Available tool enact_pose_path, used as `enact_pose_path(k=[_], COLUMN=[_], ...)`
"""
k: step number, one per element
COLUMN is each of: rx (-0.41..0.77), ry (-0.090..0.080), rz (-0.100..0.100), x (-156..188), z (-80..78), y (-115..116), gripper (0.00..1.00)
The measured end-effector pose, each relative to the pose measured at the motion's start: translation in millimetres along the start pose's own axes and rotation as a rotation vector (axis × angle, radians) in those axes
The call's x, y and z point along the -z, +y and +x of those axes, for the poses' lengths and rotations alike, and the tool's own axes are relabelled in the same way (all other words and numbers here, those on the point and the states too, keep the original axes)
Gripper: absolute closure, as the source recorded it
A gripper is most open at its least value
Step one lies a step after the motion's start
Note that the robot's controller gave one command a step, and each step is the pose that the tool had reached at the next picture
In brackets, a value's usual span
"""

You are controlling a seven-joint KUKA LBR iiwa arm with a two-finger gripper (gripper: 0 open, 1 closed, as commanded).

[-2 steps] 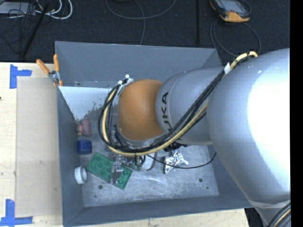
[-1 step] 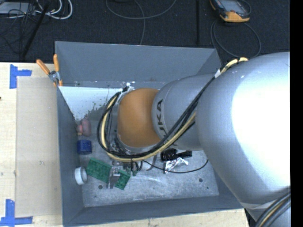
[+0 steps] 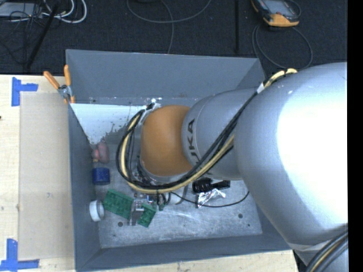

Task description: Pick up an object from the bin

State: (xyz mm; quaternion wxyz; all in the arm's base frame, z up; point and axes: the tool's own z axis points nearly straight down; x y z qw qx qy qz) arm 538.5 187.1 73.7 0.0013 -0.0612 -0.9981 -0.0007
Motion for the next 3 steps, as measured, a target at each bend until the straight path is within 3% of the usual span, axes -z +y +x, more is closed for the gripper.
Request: enact_pose_path(k=[1,3], rx=[-0.001,0.001], ry=[0.001,-0.008], rz=[-0.001,-0.001], x=[1.2,128.4], z=[-0.1,-2.6], y=[0.7,0.4], gripper=[1.00,1.00])
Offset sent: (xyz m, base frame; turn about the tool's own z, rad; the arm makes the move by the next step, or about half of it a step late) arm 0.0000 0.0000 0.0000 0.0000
